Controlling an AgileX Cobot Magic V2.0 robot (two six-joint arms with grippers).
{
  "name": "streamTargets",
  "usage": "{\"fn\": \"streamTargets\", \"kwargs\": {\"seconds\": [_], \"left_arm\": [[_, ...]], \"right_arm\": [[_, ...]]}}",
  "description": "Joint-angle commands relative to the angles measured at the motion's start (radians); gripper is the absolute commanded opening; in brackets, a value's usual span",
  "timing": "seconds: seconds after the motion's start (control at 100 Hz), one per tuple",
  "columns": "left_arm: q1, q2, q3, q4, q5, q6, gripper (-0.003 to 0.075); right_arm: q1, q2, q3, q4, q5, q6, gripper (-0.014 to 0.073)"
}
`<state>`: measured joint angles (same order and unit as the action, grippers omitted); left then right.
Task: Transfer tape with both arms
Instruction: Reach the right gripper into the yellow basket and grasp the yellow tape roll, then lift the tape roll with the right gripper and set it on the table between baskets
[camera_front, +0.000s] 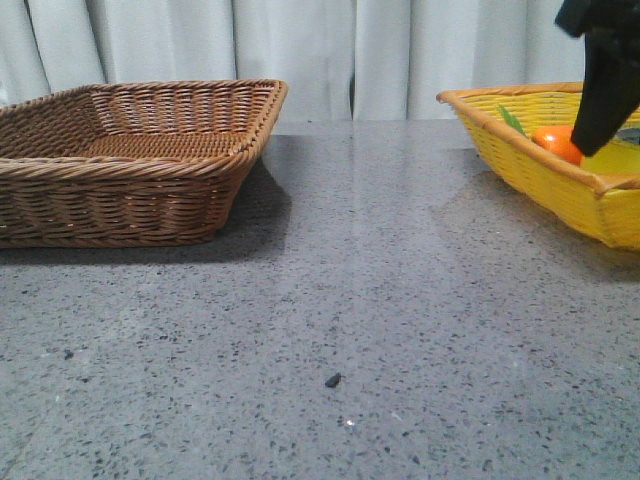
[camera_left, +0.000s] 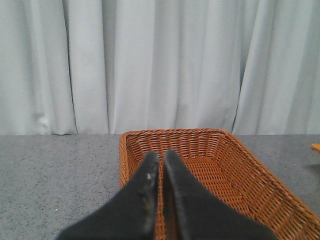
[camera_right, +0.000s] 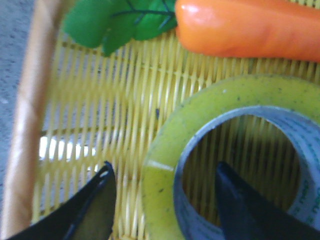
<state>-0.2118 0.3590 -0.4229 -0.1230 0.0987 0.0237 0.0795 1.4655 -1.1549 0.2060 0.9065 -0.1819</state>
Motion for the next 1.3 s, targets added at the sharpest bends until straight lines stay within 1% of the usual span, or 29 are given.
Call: {"fn": "streamTargets", "kwargs": {"seconds": [0.0,0.09,0.14,0.18,0.2,0.21,0.26,0.38,0.47,0.52,0.65,0.73,0.94,1.08,1.16,1.24,1.29], "left_arm": [[0.003,0.014,-0.034,-0.009,-0.079,-0.01,-0.0021],[0.003,0.014,-0.034,-0.009,-0.079,-0.01,-0.0021],[0.003,0.014,-0.034,-0.009,-0.079,-0.01,-0.0021],[0.003,0.014,-0.034,-0.009,-0.079,-0.01,-0.0021],[0.003,0.014,-0.034,-0.009,-0.079,-0.01,-0.0021],[0.003,0.014,-0.034,-0.009,-0.079,-0.01,-0.0021],[0.003,0.014,-0.034,-0.009,-0.079,-0.01,-0.0021],[0.003,0.014,-0.034,-0.009,-0.079,-0.01,-0.0021],[0.003,0.014,-0.034,-0.009,-0.079,-0.01,-0.0021],[0.003,0.014,-0.034,-0.009,-0.079,-0.01,-0.0021],[0.003,0.014,-0.034,-0.009,-0.079,-0.01,-0.0021],[0.003,0.014,-0.034,-0.009,-0.079,-0.01,-0.0021],[0.003,0.014,-0.034,-0.009,-0.078,-0.01,-0.0021],[0.003,0.014,-0.034,-0.009,-0.071,-0.01,-0.0021],[0.003,0.014,-0.034,-0.009,-0.071,-0.01,-0.0021],[0.003,0.014,-0.034,-0.009,-0.071,-0.01,-0.0021],[0.003,0.014,-0.034,-0.009,-0.071,-0.01,-0.0021]], "right_arm": [[-0.002,-0.008,-0.036,-0.008,-0.044,-0.002,0.0363],[-0.002,0.008,-0.036,-0.006,-0.051,-0.002,0.0359],[-0.002,0.016,-0.036,-0.006,-0.051,-0.002,0.0338],[-0.002,0.021,-0.036,-0.006,-0.051,-0.002,0.0299],[-0.002,0.026,-0.036,-0.006,-0.048,-0.002,0.0264],[-0.002,0.026,-0.036,-0.006,-0.048,-0.002,0.0264],[-0.002,0.03,-0.036,-0.005,-0.048,-0.002,0.0185],[-0.002,0.03,-0.036,-0.005,-0.051,-0.002,0.0042],[-0.002,0.03,-0.036,-0.003,-0.051,-0.002,-0.0034],[-0.002,0.028,-0.036,-0.003,-0.053,-0.002,-0.006],[-0.002,0.026,-0.043,-0.001,-0.056,-0.002,-0.0067],[0.001,0.026,-0.079,0.004,-0.017,-0.002,-0.0067],[0.056,0.025,-0.296,-0.009,0.152,-0.002,-0.0063],[0.16,0.025,-0.437,-0.007,0.243,0.006,-0.0063],[0.246,0.025,-0.472,-0.007,0.231,0.015,-0.0063],[0.323,0.03,-0.472,-0.007,0.199,0.02,-0.0063],[0.368,0.037,-0.472,-0.007,0.189,0.045,-0.0063]]}}
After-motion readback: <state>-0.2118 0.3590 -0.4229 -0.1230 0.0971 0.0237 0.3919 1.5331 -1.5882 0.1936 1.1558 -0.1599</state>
